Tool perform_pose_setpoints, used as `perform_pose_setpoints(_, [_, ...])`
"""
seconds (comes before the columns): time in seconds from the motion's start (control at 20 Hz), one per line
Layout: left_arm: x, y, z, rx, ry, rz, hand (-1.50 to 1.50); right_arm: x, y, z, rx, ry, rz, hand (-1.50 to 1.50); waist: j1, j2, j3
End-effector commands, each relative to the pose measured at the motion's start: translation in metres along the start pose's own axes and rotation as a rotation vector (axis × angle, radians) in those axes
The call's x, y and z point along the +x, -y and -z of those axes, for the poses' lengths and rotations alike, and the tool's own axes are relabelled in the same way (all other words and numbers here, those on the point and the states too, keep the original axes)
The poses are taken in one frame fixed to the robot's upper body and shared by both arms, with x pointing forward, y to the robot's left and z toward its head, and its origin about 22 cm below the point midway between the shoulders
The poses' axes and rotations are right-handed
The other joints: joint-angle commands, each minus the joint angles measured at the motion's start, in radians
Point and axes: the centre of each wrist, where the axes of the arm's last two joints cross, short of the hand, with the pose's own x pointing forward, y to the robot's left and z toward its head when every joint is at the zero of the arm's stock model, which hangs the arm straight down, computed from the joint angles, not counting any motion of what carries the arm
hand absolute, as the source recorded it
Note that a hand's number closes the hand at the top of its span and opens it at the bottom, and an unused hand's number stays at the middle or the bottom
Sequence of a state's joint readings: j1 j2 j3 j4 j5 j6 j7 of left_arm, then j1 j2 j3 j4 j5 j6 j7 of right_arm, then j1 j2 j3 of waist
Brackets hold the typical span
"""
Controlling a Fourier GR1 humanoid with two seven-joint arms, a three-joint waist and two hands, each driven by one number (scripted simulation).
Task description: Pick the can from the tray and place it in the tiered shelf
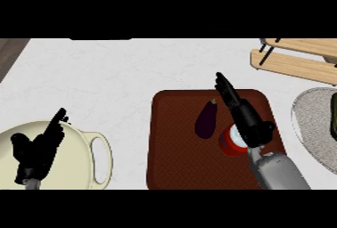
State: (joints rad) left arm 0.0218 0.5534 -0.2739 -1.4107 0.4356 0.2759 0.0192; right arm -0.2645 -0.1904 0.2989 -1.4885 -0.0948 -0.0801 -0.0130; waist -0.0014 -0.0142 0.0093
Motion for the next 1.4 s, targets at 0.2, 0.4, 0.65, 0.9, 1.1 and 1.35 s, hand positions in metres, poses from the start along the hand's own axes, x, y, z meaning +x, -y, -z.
perform_pose_setpoints(0.2, [0.052, 0.023, 0.019, -0.031, 0.276, 0.070, 0.00, 0.021, 0.080, -0.022, -0.504, -0.114, 0.006, -1.50, -0.079, 0.000, -0.011])
perform_pose_setpoints(0.4, [0.049, 0.027, 0.016, -0.044, 0.271, 0.050, 0.00, -0.029, 0.122, -0.068, -0.687, -0.329, -0.280, 1.50, -0.145, 0.034, -0.038])
perform_pose_setpoints(0.65, [0.050, 0.054, 0.018, -0.099, 0.318, 0.056, 0.00, -0.048, 0.110, -0.100, -1.225, -0.250, -0.279, -1.50, -0.082, 0.011, -0.011])
perform_pose_setpoints(0.9, [0.049, 0.072, 0.023, -0.153, 0.312, 0.069, 0.00, -0.031, 0.064, -0.136, -1.323, -0.053, -0.166, -1.50, -0.035, 0.010, -0.009])
perform_pose_setpoints(1.1, [0.046, 0.084, 0.030, -0.149, 0.326, 0.077, 0.00, -0.007, 0.052, -0.154, -1.038, -0.137, -0.131, -1.50, -0.019, 0.012, -0.011])
perform_pose_setpoints(1.35, [0.061, 0.085, 0.039, -0.151, 0.330, 0.080, 0.00, 0.019, 0.048, -0.157, -0.882, -0.272, -0.304, -1.50, -0.006, 0.017, -0.013])
